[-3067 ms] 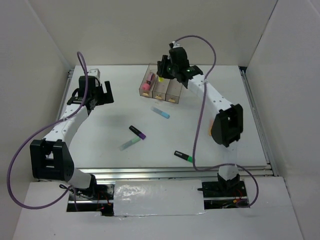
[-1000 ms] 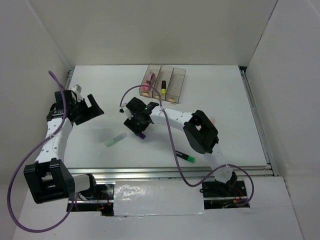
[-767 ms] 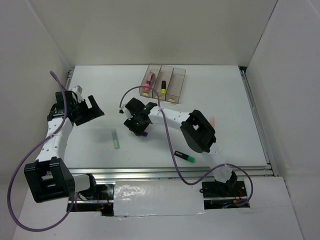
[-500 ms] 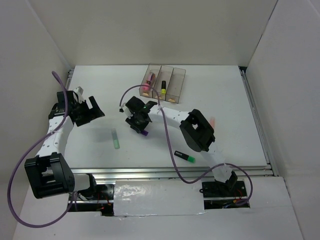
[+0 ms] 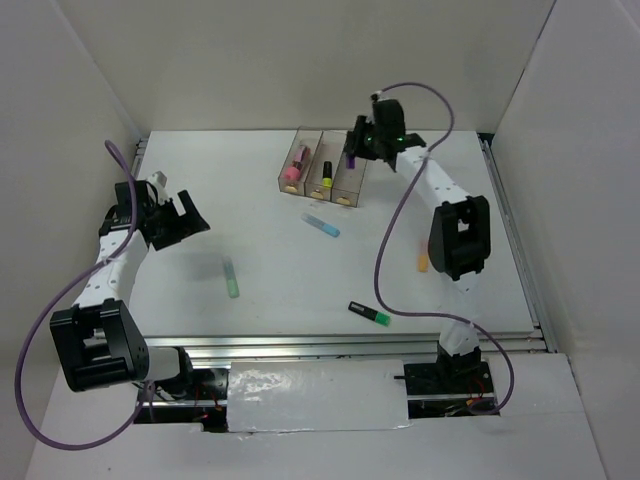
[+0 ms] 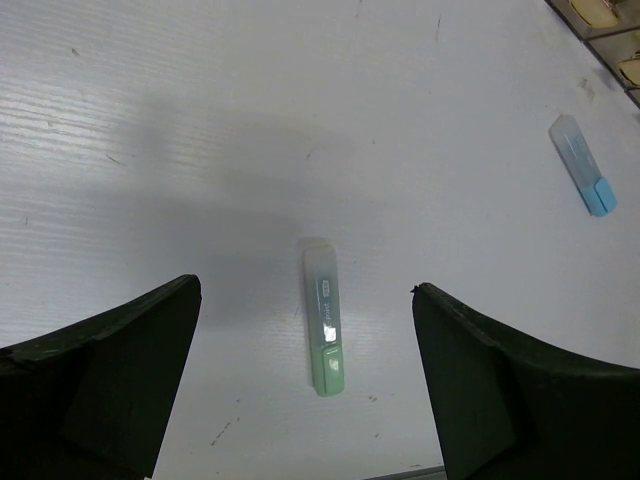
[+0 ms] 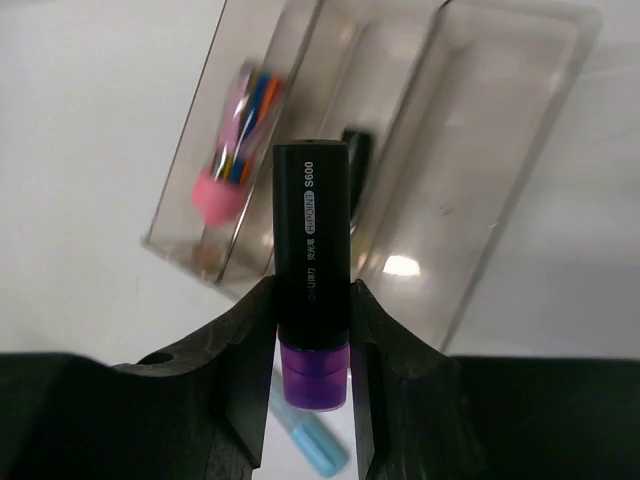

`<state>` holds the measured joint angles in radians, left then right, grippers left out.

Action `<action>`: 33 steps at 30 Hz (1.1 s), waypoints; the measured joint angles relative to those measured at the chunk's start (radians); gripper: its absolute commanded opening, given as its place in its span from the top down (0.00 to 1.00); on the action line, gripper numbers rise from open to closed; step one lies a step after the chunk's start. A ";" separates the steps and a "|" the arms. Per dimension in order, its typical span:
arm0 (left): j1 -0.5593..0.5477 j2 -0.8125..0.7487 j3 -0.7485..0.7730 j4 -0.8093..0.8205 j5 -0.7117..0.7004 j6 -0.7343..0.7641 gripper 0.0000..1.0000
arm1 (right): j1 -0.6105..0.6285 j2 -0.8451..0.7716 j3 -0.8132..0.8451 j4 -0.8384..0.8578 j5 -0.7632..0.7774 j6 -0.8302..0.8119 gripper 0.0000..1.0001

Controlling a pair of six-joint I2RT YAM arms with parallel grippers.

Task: Sort the stationery into containers
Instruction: Place the stationery into the container

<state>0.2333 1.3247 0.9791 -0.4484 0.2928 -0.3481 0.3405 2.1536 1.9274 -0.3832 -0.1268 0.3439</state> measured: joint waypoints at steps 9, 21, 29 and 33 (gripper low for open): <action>0.000 0.056 -0.014 0.029 0.000 -0.024 0.01 | -0.042 0.050 0.145 0.087 -0.016 0.143 1.00; 0.000 0.092 -0.014 0.033 -0.007 -0.028 0.01 | 0.019 0.178 0.153 0.106 -0.007 0.196 0.78; 0.000 0.092 -0.014 0.032 -0.015 -0.030 0.01 | 0.019 0.189 0.153 0.139 0.007 0.209 0.24; 0.000 0.092 -0.014 0.033 -0.024 -0.043 0.01 | 0.014 0.188 0.153 0.136 -0.009 0.198 0.16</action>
<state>0.2337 1.4162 0.9646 -0.4156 0.2687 -0.3908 0.3542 2.3421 2.0808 -0.2470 -0.1360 0.5415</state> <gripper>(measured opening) 0.993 0.835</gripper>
